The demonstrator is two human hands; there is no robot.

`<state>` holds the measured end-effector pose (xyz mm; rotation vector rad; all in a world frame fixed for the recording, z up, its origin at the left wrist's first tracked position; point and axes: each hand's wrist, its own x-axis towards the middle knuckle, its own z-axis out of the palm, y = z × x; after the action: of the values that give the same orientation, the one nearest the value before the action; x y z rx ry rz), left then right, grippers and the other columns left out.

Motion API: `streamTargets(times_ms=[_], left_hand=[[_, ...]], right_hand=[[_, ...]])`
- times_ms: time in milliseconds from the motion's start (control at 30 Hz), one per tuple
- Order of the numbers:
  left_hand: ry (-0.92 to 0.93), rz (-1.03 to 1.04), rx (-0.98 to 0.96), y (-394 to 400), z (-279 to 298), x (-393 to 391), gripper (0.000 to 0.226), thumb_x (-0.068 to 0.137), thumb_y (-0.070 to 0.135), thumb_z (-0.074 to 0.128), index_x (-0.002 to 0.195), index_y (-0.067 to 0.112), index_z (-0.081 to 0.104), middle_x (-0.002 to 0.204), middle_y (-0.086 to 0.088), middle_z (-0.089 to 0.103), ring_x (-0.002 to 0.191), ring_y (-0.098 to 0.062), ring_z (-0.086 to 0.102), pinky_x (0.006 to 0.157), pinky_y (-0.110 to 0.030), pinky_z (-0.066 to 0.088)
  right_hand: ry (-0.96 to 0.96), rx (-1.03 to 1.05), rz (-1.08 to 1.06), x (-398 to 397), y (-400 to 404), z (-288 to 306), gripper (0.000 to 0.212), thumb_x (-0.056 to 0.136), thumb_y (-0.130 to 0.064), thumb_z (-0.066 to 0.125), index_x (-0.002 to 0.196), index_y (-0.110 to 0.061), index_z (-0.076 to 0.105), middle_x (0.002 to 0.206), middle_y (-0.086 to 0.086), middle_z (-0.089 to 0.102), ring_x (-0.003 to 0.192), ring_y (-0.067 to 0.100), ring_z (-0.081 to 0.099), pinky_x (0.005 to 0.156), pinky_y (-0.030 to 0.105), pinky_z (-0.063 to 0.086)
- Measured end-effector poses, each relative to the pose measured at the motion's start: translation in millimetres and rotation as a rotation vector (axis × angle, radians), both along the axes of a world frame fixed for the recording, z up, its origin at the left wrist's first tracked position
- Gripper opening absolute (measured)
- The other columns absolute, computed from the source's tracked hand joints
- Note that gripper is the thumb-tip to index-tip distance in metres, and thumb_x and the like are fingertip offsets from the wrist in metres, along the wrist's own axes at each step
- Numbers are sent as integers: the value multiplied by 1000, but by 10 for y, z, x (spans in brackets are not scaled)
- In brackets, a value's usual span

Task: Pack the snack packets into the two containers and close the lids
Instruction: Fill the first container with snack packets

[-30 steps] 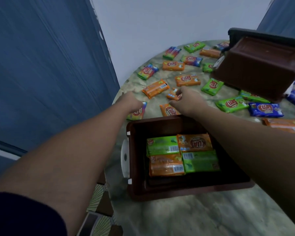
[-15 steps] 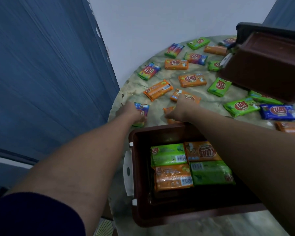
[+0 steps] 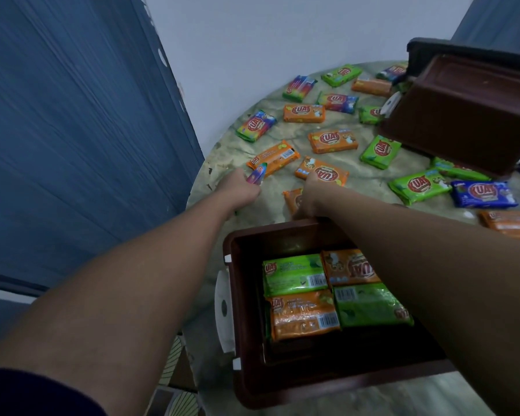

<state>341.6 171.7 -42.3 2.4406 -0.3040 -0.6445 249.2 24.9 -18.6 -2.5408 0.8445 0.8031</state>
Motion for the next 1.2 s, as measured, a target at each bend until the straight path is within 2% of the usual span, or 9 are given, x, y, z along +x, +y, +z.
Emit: streamTargets(times_ms=[100,200,333,567,633,700,800,900,1200], left_hand=[[16,-9,-52,-1,49,-42,9,94,25,58,98,20,52,97,-9,61,86,-25,62,63,-29,45],[17,-61,-112,-26,89,-79,7,96,21,57,96,23,51,91,-5,59,79,-19,58,58,-26,40],[12,-119,-132,-54,106,-98,20,94,23,62,111,20,52,98,-2,60,86,-16,59,62,-29,44],[-30,-187,-20,-79,159,-146,41,94,24,63,123,16,35,108,-5,54,82,-12,53,57,-29,37],[-31,-166,-17,-92,164,-159,51,91,30,65,124,20,28,115,-8,51,90,-16,56,60,-28,41],[-36,-136,-38,-119,207,-199,59,86,35,66,124,25,22,127,-11,46,101,-22,58,71,-31,48],[-58,-115,-52,-154,326,-261,67,87,37,66,135,24,22,132,-11,39,106,-26,55,85,-38,53],[-119,-97,-65,-169,451,-312,65,88,40,66,137,22,27,133,-11,39,107,-26,55,89,-39,52],[-269,-90,-150,-164,728,-874,76,88,50,70,144,22,25,141,-9,31,121,-24,51,109,-38,43]], right_hand=[[5,-5,48,51,-6,-27,92,101,-31,62,160,-2,-2,163,25,22,149,42,25,119,46,22],[50,-48,-11,137,-19,-166,120,85,-45,78,161,-16,-11,157,24,34,140,45,40,109,52,39],[-14,-82,-51,157,-37,-238,119,72,-53,84,160,-13,14,144,14,50,128,39,53,84,43,45],[-50,-104,42,99,-97,-210,77,78,-58,76,135,-10,54,133,17,50,125,36,50,92,39,47],[-145,-115,-26,53,-134,-180,81,74,-63,78,130,-12,52,141,21,44,120,34,50,90,39,46],[-259,-113,-88,18,-135,-102,101,73,-64,79,145,-7,37,147,22,38,125,33,50,87,37,48],[-459,-55,-131,-53,-143,59,101,77,-56,79,149,-8,27,126,10,57,85,20,68,70,34,57],[-566,-27,-157,-162,-133,192,89,75,-57,75,138,-10,33,111,8,64,63,17,68,74,44,62],[-793,40,-160,-723,-221,468,87,72,-64,76,131,-10,41,123,9,59,111,30,60,81,38,47]])
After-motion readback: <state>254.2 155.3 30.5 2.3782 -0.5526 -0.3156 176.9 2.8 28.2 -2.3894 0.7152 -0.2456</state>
